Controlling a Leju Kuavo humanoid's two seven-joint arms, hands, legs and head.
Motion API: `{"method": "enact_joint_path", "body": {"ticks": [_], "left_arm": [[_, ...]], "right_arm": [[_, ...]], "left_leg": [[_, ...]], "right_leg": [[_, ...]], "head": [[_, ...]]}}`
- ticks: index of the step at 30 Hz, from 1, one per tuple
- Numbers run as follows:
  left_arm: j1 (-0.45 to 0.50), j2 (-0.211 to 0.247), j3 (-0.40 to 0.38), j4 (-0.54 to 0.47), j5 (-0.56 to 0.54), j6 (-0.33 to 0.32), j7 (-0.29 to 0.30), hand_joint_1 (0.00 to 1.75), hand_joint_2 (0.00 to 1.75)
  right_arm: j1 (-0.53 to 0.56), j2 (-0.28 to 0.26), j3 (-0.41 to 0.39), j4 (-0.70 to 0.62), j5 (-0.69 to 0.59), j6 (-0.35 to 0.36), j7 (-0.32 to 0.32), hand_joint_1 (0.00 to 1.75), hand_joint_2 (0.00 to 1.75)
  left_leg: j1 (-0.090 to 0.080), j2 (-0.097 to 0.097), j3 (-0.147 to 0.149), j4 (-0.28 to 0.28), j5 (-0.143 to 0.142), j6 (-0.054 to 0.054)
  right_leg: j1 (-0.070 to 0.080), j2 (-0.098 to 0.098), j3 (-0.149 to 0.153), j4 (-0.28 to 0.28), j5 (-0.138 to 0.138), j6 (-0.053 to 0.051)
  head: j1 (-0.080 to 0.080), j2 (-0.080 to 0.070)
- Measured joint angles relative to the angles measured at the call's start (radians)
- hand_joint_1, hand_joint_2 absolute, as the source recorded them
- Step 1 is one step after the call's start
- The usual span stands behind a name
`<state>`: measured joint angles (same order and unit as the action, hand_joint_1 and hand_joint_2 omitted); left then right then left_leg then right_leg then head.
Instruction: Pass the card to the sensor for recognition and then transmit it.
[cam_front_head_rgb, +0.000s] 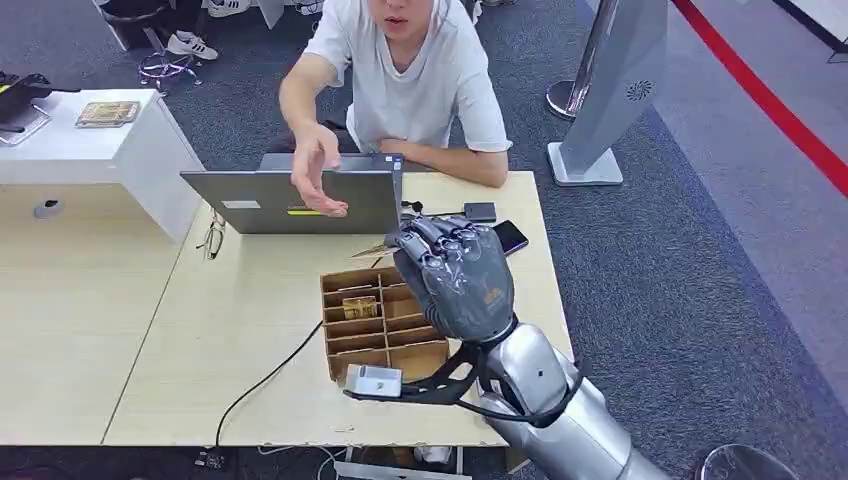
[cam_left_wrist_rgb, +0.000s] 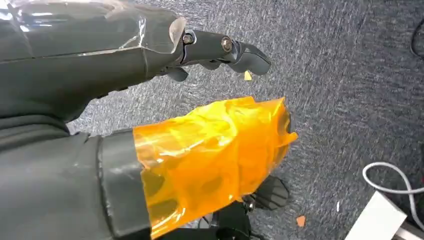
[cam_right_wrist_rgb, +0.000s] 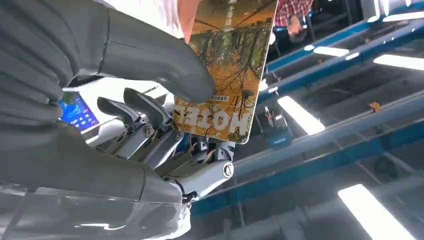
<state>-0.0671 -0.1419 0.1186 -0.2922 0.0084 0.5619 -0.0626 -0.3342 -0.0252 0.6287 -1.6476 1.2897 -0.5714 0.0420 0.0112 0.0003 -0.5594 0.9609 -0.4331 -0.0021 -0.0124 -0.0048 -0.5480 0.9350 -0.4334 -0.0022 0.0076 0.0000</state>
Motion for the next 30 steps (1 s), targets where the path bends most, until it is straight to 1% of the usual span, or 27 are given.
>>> {"method": "enact_joint_path", "body": {"ticks": [3,4,5,6,7,8,10,12,17,26,27,28,29,30], "left_arm": [[-0.005,-0.004,0.002,0.000,-0.013,-0.007,0.001,0.00,0.00],[-0.006,-0.004,0.002,0.000,-0.021,-0.018,0.002,0.00,0.00],[-0.006,-0.003,0.002,0.000,-0.035,-0.030,0.006,0.00,0.00],[-0.003,-0.003,0.001,0.000,-0.055,-0.035,0.008,0.00,0.00],[0.010,-0.004,0.001,0.000,-0.068,-0.037,-0.004,0.00,0.00],[0.024,-0.007,0.001,0.000,-0.078,-0.037,-0.021,0.00,0.00],[0.049,-0.009,0.001,0.000,-0.088,-0.038,-0.032,0.00,0.00],[0.065,-0.013,0.001,0.000,-0.104,-0.041,-0.035,0.00,0.00],[0.065,-0.015,0.001,0.000,-0.129,-0.047,-0.033,0.00,0.00],[0.064,-0.017,0.009,0.000,-0.158,-0.061,-0.028,0.00,0.00],[0.064,-0.017,0.012,0.000,-0.161,-0.063,-0.026,0.00,0.00],[0.064,-0.017,0.016,0.000,-0.163,-0.066,-0.023,0.00,0.00],[0.064,-0.018,0.019,0.000,-0.168,-0.068,-0.022,0.00,0.00],[0.064,-0.018,0.025,0.000,-0.173,-0.070,-0.022,0.00,0.00]], "right_arm": [[-0.021,0.018,0.000,0.018,0.011,-0.011,0.003,1.75,1.75],[-0.030,0.025,0.000,0.025,0.018,-0.012,0.006,1.75,1.75],[-0.038,0.032,0.000,0.032,0.039,-0.014,0.020,1.75,1.75],[-0.043,0.040,-0.005,0.039,0.081,-0.020,0.049,1.75,1.75],[-0.043,0.043,-0.015,0.043,0.114,-0.026,0.073,1.75,1.75],[-0.043,0.044,-0.028,0.046,0.127,-0.031,0.081,1.75,1.75],[-0.044,0.045,-0.049,0.053,0.132,-0.030,0.084,1.75,1.75],[-0.051,0.051,-0.059,0.065,0.135,-0.020,0.087,1.75,1.75],[-0.073,0.078,-0.073,0.105,0.134,0.020,0.104,1.75,1.75],[-0.102,0.121,-0.074,0.209,0.123,0.072,0.119,1.75,1.75],[-0.104,0.125,-0.074,0.216,0.119,0.076,0.119,1.68,1.75],[-0.105,0.128,-0.073,0.222,0.110,0.082,0.117,1.48,1.75],[-0.109,0.131,-0.070,0.229,0.098,0.093,0.113,1.20,1.75],[-0.112,0.132,-0.067,0.234,0.085,0.101,0.111,1.20,1.75]], "left_leg": [[0.000,0.000,0.000,0.000,0.000,0.000],[0.000,0.000,0.000,0.000,0.000,0.000],[0.000,0.000,0.000,0.000,0.000,0.000],[0.000,0.000,0.000,0.000,0.000,0.000],[0.000,0.000,0.000,0.000,0.000,0.000],[0.000,0.000,0.000,0.000,0.000,0.000],[0.000,0.000,0.000,0.000,0.000,0.000],[0.000,0.000,-0.001,0.000,0.000,0.000],[0.000,0.000,-0.001,0.000,0.000,0.000],[0.000,0.000,-0.001,0.000,0.000,0.000],[0.000,0.000,-0.001,0.000,0.000,0.000],[0.000,0.000,-0.001,0.000,0.000,0.000],[0.000,0.000,-0.001,0.000,0.000,0.000],[0.000,0.000,-0.001,0.000,0.000,0.000]], "right_leg": [[0.000,0.000,0.000,0.000,0.000,0.000],[0.000,0.000,0.000,0.000,0.000,0.000],[0.000,0.000,0.000,0.000,0.000,0.000],[0.000,0.000,0.000,0.000,0.000,0.000],[0.000,0.000,0.000,0.000,0.000,0.000],[0.000,0.000,0.000,0.000,0.000,0.000],[0.000,0.001,0.000,0.000,0.000,0.000],[0.000,0.001,-0.001,0.000,0.000,0.000],[0.000,0.000,0.000,0.000,0.000,0.000],[0.000,0.000,0.000,0.000,0.000,0.000],[0.000,0.000,0.000,0.000,0.000,0.000],[0.000,0.000,0.000,0.000,0.000,0.000],[0.000,0.000,0.000,0.000,0.000,0.000],[0.000,0.000,0.000,0.000,0.000,0.000]], "head": [[0.000,0.000],[0.000,0.000],[0.000,0.000],[0.000,0.000],[0.000,0.000],[0.000,0.000],[0.000,0.000],[0.000,0.000],[0.000,0.000],[0.000,0.000],[0.000,0.000],[0.000,0.000],[0.000,0.000],[0.000,0.000]]}}
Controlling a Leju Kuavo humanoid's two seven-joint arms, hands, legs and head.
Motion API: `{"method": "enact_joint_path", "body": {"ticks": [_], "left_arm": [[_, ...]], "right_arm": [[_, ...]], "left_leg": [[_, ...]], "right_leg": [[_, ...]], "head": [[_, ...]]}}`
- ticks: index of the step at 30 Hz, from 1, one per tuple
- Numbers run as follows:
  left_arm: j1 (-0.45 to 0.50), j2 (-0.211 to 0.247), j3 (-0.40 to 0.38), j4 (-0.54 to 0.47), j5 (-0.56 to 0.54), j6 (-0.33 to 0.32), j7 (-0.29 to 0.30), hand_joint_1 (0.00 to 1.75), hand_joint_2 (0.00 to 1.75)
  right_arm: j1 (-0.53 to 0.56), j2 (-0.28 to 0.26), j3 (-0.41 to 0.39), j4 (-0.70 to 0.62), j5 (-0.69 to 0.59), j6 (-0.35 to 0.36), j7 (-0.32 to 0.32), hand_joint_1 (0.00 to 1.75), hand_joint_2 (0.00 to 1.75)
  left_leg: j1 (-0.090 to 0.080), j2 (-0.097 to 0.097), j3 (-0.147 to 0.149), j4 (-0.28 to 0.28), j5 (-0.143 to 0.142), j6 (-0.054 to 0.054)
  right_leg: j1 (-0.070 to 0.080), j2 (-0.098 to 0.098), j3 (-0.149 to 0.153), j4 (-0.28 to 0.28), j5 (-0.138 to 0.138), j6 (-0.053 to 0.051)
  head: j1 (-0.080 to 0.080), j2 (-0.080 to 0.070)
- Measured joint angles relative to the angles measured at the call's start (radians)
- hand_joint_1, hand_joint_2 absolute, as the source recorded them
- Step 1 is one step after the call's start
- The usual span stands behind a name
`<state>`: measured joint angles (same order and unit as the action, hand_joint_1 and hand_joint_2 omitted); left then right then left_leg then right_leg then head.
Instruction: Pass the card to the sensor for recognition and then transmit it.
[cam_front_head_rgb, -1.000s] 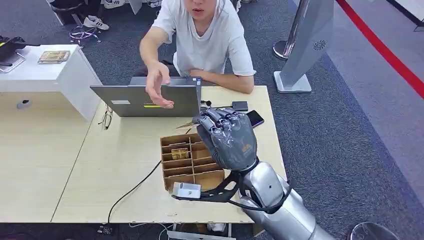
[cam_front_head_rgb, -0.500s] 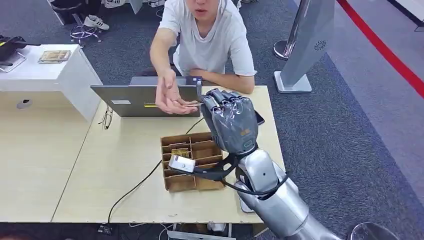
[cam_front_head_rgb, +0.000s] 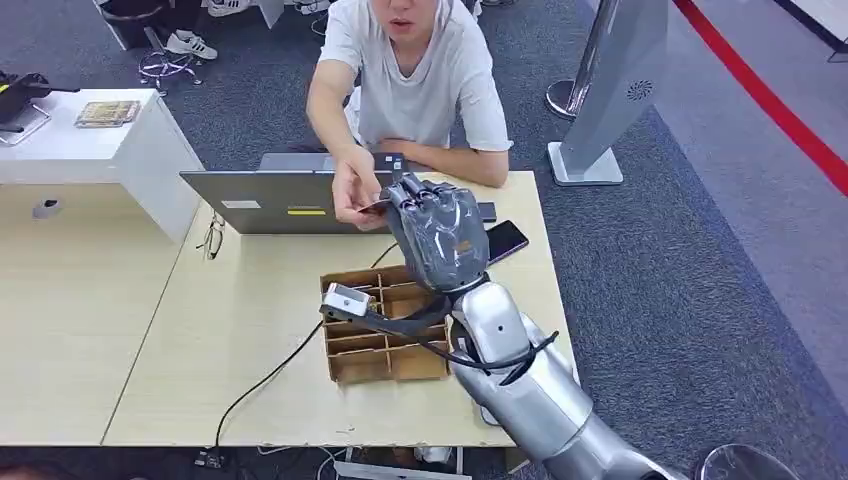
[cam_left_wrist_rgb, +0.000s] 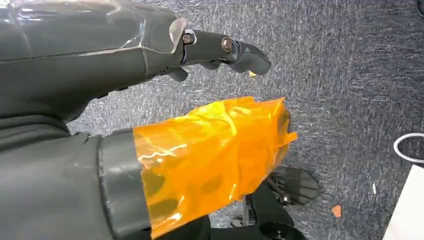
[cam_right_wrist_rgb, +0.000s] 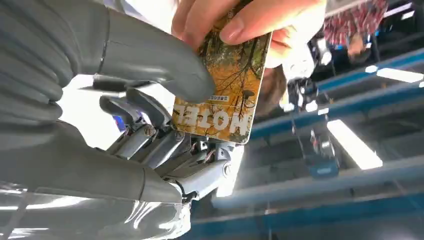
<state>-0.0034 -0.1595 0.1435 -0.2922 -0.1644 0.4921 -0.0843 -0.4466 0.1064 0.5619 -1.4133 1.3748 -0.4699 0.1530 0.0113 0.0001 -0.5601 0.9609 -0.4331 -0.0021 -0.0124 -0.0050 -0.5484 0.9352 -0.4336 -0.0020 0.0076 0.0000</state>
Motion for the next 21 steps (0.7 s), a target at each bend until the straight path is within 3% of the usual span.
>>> {"method": "enact_joint_path", "body": {"ticks": [1,2,6,7,21], "left_arm": [[0.000,0.000,0.004,0.000,-0.004,-0.001,0.002,0.00,0.00],[0.000,0.000,0.010,0.000,-0.008,-0.004,0.002,0.00,0.00],[0.001,-0.002,0.032,0.000,-0.013,-0.009,0.005,0.00,0.00],[0.002,-0.003,0.037,0.000,-0.014,-0.009,0.005,0.00,0.00],[0.012,-0.008,0.085,-0.002,-0.029,-0.009,0.018,0.00,0.00]], "right_arm": [[-0.002,0.002,0.005,0.005,-0.020,0.012,-0.006,0.14,1.75],[-0.004,0.003,0.010,0.008,-0.033,0.020,-0.009,0.00,1.75],[-0.010,0.005,0.026,0.019,-0.056,0.042,-0.016,0.00,1.75],[-0.012,0.005,0.029,0.022,-0.062,0.047,-0.016,0.00,0.00],[-0.021,0.005,0.055,0.026,-0.079,0.056,-0.019,0.00,0.00]], "left_leg": [[0.000,0.000,0.000,0.000,0.000,0.000],[0.000,0.000,0.000,0.000,0.000,0.000],[0.000,0.000,0.000,0.000,0.000,0.000],[0.000,0.000,0.000,0.000,0.000,0.000],[0.000,0.000,0.000,0.000,0.000,0.000]], "right_leg": [[0.000,0.000,0.000,0.000,0.000,0.000],[0.000,0.000,0.000,0.000,0.000,0.000],[0.000,0.000,0.000,0.000,0.000,0.000],[0.000,0.000,0.000,0.000,0.000,0.000],[0.000,0.000,0.000,0.000,0.000,0.000]], "head": [[0.000,0.000],[0.000,0.000],[0.000,0.000],[0.000,0.000],[0.000,0.000]]}}
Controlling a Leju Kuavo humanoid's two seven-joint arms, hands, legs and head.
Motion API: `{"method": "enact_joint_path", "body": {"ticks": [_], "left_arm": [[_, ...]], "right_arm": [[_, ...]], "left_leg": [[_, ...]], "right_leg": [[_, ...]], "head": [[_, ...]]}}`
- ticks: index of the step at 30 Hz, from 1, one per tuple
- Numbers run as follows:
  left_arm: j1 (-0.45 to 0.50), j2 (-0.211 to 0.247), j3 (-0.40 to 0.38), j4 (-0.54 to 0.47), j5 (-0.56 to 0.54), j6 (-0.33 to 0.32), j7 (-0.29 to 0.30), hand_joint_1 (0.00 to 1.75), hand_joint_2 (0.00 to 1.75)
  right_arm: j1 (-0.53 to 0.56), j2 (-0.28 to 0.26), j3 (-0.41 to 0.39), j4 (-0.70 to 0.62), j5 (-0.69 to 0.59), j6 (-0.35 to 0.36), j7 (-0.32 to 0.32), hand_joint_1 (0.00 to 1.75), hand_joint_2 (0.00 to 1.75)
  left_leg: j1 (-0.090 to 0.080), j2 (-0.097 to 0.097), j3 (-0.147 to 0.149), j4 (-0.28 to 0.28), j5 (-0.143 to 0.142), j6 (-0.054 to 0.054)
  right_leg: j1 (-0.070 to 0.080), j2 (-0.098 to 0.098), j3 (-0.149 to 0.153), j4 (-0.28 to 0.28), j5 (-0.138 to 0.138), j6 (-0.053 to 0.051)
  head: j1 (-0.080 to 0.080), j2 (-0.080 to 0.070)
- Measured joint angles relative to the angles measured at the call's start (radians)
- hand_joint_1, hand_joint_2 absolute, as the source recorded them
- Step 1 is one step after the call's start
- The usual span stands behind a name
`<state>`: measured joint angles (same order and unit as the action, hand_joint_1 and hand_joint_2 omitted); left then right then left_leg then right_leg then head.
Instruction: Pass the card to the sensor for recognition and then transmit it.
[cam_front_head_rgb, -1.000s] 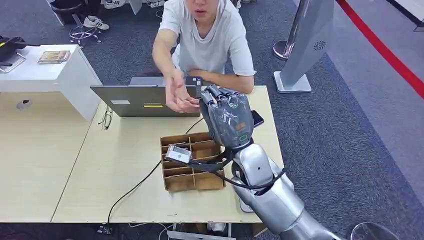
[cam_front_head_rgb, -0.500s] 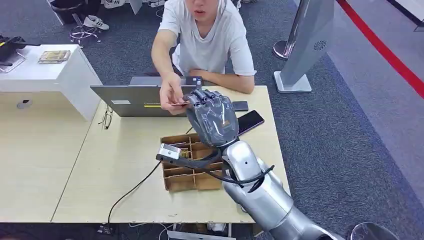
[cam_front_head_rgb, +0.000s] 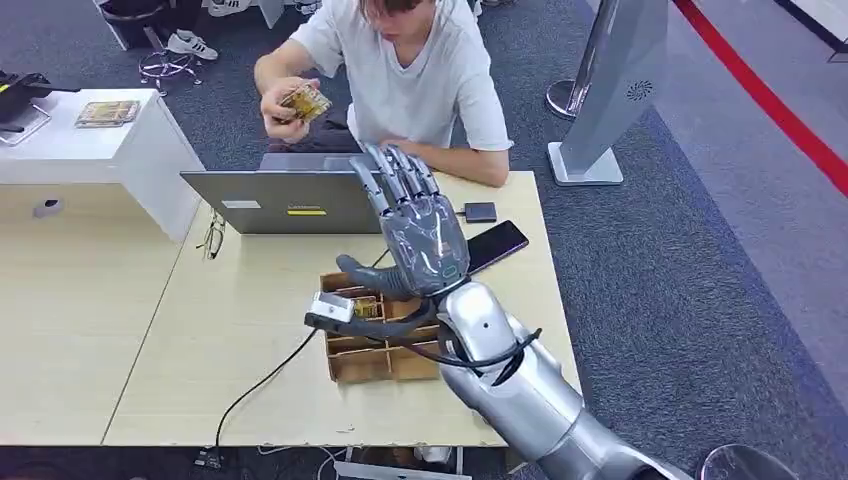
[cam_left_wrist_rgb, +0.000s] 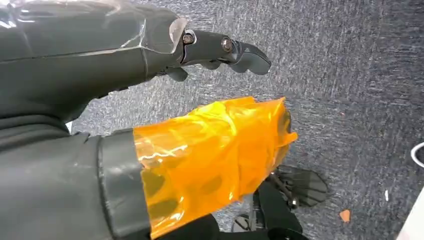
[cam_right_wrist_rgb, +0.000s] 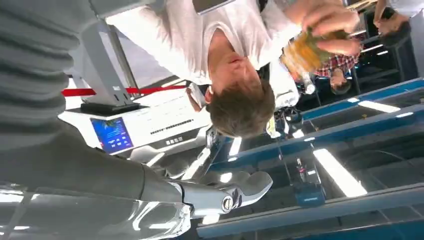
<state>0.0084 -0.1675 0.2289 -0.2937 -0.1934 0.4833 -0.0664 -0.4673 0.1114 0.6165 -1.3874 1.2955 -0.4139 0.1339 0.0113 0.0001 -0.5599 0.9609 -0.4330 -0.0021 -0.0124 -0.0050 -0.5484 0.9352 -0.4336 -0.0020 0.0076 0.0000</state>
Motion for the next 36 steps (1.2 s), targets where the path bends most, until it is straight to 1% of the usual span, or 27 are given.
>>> {"method": "enact_joint_path", "body": {"ticks": [5,10,15,19,22,24,27,32,36], "left_arm": [[0.008,-0.003,0.022,-0.010,-0.015,0.000,0.013,0.00,0.00],[0.024,-0.014,0.056,-0.037,-0.037,-0.003,0.027,0.00,0.00],[0.058,-0.036,0.105,-0.100,-0.088,-0.011,0.064,0.00,0.00],[0.095,-0.070,0.161,-0.177,-0.160,-0.040,0.108,0.00,0.00],[0.120,-0.109,0.235,-0.254,-0.260,-0.082,0.131,0.00,0.00],[0.129,-0.130,0.288,-0.290,-0.291,-0.091,0.131,0.00,0.00],[0.142,-0.141,0.342,-0.325,-0.294,-0.094,0.135,0.00,0.00],[0.154,-0.149,0.375,-0.355,-0.281,-0.093,0.128,0.00,0.00],[0.161,-0.151,0.384,-0.374,-0.248,-0.085,0.135,0.00,0.00]], "right_arm": [[0.001,0.000,0.008,-0.006,-0.007,-0.011,-0.004,0.00,0.00],[0.025,0.000,0.008,-0.042,-0.076,-0.047,-0.041,0.00,0.00],[0.089,-0.011,0.008,-0.126,-0.225,-0.071,-0.119,0.00,0.00],[0.157,-0.029,0.006,-0.206,-0.317,-0.086,-0.179,0.00,0.00],[0.215,-0.042,0.001,-0.258,-0.392,-0.089,-0.230,0.00,0.00],[0.261,-0.049,-0.003,-0.288,-0.433,-0.096,-0.263,0.00,0.00],[0.322,-0.061,-0.008,-0.325,-0.465,-0.115,-0.299,0.00,0.00],[0.387,-0.074,-0.012,-0.365,-0.491,-0.128,-0.333,0.00,0.00],[0.429,-0.083,-0.012,-0.382,-0.508,-0.127,-0.351,0.00,0.00]], "left_leg": [[0.000,0.000,0.000,0.000,0.000,0.000],[0.000,0.000,0.000,0.000,0.000,0.000],[0.000,0.000,0.000,0.000,-0.001,0.001],[0.000,0.000,0.000,0.000,-0.001,0.001],[0.000,0.000,0.000,0.000,-0.002,0.001],[0.000,0.000,0.000,0.000,-0.002,0.002],[0.000,0.000,0.001,0.000,-0.003,0.001],[0.000,0.000,0.001,0.000,-0.003,0.001],[0.000,0.000,0.001,0.000,-0.003,0.001]], "right_leg": [[0.000,0.000,0.000,0.000,0.000,0.000],[0.000,0.000,0.000,0.000,0.000,0.000],[0.000,0.000,0.000,0.000,0.000,0.000],[0.000,0.000,0.000,-0.001,-0.001,0.001],[0.000,0.000,0.000,-0.001,-0.001,0.001],[0.000,0.000,0.000,-0.001,-0.002,0.002],[0.000,0.001,0.000,-0.001,-0.002,0.002],[0.000,0.001,0.001,-0.001,-0.002,0.002],[0.000,0.000,0.001,-0.001,-0.002,0.002]], "head": [[0.000,0.000],[0.000,0.000],[0.000,0.000],[0.000,0.000],[0.000,0.000],[0.000,0.000],[0.000,0.000],[0.000,0.000],[0.000,0.000]]}}
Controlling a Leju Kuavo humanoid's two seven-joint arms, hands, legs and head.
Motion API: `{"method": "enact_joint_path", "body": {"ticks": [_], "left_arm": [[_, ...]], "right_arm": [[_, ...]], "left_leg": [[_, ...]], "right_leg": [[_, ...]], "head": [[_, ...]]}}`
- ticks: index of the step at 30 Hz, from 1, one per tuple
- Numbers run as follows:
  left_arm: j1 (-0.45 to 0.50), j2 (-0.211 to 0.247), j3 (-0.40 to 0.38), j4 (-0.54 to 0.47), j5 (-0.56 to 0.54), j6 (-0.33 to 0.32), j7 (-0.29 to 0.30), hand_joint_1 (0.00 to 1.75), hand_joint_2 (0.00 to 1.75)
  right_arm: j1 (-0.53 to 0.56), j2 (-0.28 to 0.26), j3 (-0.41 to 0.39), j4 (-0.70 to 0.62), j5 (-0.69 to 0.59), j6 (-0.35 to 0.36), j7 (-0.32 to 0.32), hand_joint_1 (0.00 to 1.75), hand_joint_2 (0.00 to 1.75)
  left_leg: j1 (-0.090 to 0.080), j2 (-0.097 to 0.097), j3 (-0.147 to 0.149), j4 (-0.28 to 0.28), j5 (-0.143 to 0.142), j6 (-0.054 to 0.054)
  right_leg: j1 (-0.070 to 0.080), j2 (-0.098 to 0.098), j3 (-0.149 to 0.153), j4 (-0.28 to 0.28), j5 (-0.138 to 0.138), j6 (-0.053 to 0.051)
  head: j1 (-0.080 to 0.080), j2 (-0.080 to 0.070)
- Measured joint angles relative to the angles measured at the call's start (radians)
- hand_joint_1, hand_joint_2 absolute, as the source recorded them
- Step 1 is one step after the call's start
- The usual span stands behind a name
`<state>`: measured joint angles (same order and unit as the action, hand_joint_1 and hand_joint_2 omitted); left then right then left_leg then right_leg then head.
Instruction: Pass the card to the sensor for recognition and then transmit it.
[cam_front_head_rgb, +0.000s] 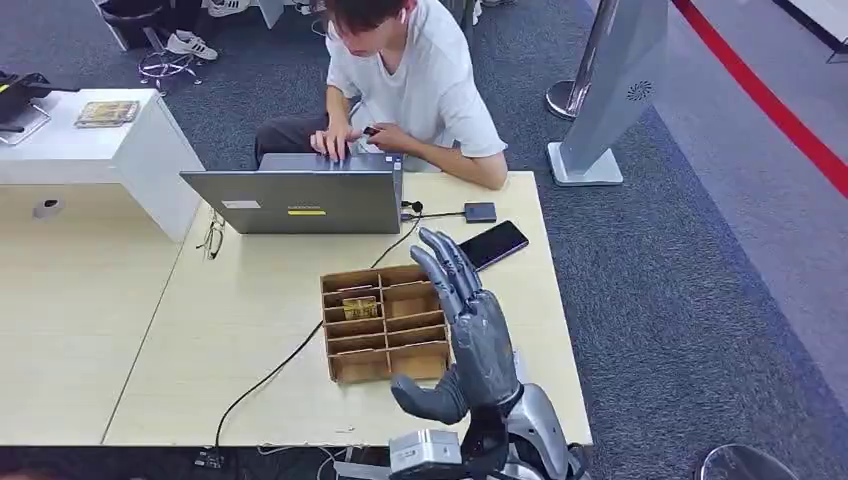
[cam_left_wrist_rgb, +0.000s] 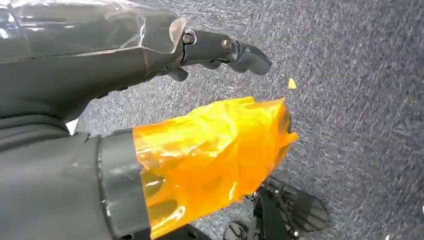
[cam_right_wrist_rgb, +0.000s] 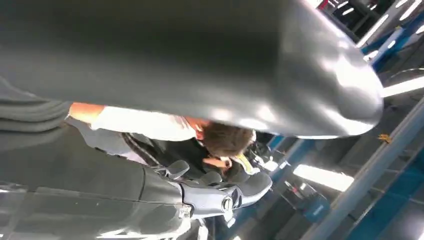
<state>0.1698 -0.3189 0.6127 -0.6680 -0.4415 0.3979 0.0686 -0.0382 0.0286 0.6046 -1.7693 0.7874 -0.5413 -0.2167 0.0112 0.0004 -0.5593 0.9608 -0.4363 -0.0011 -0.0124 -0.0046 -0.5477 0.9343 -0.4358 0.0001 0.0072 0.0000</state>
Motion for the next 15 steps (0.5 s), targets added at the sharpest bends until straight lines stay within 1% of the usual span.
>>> {"method": "enact_joint_path", "body": {"ticks": [6,11,15], "left_arm": [[0.021,-0.005,-0.010,-0.044,0.063,0.018,0.032,0.00,0.00],[0.042,-0.007,-0.039,-0.078,0.105,0.035,0.050,0.00,0.00],[0.067,-0.014,-0.077,-0.106,0.142,0.053,0.069,0.00,0.00]], "right_arm": [[0.043,-0.012,0.000,-0.001,-0.059,0.007,-0.038,0.00,0.00],[0.066,-0.020,0.002,0.002,-0.109,0.020,-0.065,0.00,0.00],[0.081,-0.026,0.003,0.007,-0.138,0.034,-0.081,0.00,0.00]], "left_leg": [[0.000,0.000,0.000,0.000,0.000,0.000],[0.000,0.000,0.000,0.000,0.000,0.000],[0.000,0.000,0.000,0.000,-0.001,0.000]], "right_leg": [[0.000,0.000,0.000,0.000,0.000,0.000],[0.000,0.000,0.001,0.000,0.000,0.000],[0.000,0.000,0.001,0.000,0.000,0.000]], "head": [[0.000,0.000],[0.000,0.000],[0.000,0.000]]}}
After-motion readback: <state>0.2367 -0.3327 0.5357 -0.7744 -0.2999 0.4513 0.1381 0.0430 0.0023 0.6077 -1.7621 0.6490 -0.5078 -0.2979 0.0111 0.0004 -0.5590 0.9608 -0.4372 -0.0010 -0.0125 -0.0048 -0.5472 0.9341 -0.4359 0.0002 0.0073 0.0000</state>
